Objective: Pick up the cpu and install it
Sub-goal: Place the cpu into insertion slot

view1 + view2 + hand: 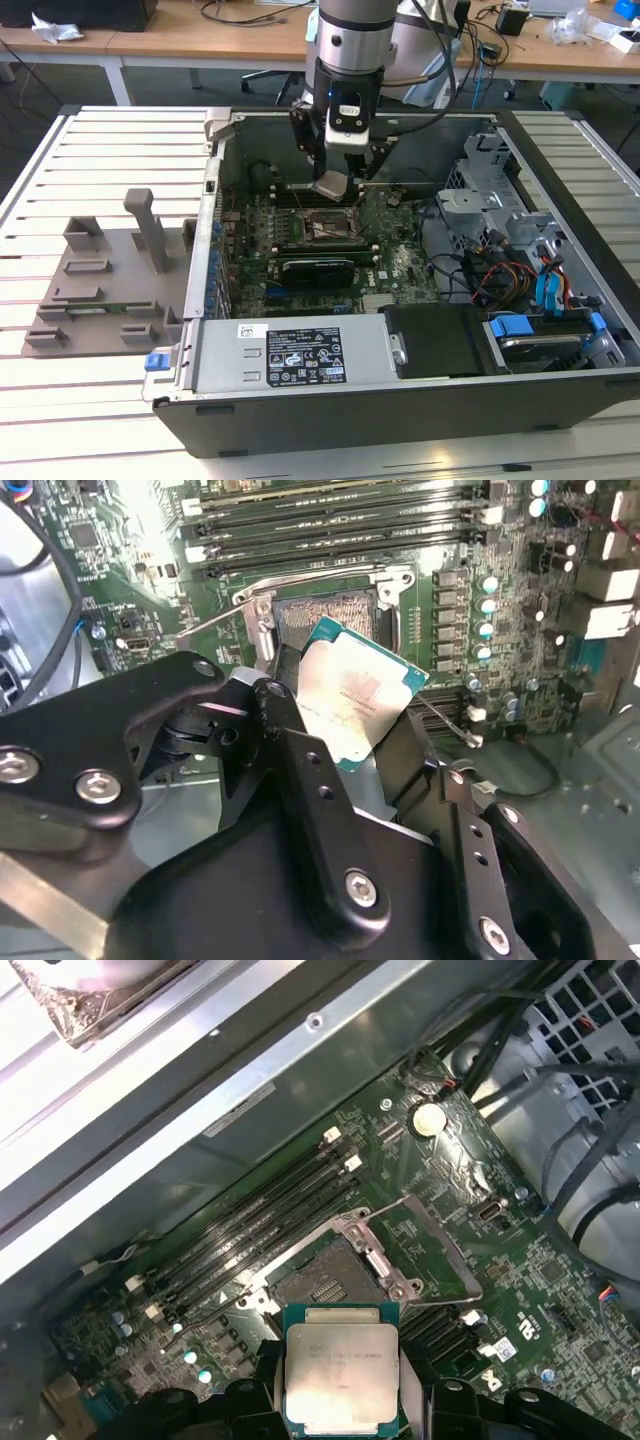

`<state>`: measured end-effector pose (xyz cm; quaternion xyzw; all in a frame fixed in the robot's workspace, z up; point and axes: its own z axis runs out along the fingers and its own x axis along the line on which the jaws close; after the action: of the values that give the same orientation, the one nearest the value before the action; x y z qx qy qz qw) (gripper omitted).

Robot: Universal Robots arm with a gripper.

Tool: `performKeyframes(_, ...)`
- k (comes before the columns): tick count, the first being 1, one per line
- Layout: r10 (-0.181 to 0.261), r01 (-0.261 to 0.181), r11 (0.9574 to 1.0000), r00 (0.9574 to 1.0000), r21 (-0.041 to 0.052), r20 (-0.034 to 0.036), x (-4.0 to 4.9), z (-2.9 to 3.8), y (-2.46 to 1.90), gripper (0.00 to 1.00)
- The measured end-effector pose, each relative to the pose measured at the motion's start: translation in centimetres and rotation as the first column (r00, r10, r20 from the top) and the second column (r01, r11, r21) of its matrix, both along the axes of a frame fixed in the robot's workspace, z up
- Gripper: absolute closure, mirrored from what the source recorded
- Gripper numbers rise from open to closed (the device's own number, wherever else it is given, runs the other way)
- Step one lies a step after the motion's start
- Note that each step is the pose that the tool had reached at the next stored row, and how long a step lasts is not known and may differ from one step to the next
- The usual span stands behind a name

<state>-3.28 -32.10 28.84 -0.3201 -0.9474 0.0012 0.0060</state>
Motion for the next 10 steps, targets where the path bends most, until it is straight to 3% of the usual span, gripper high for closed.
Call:
performKeyframes(5, -0.077, 0.077, 0.997, 0.997, 0.0, 0.0, 0.0, -0.01, 0.0, 0.45)
performKeyframes(10, -0.153, 0.153, 0.9883, 0.9883, 0.0, 0.0, 0.0, -0.03, 0.0, 0.45)
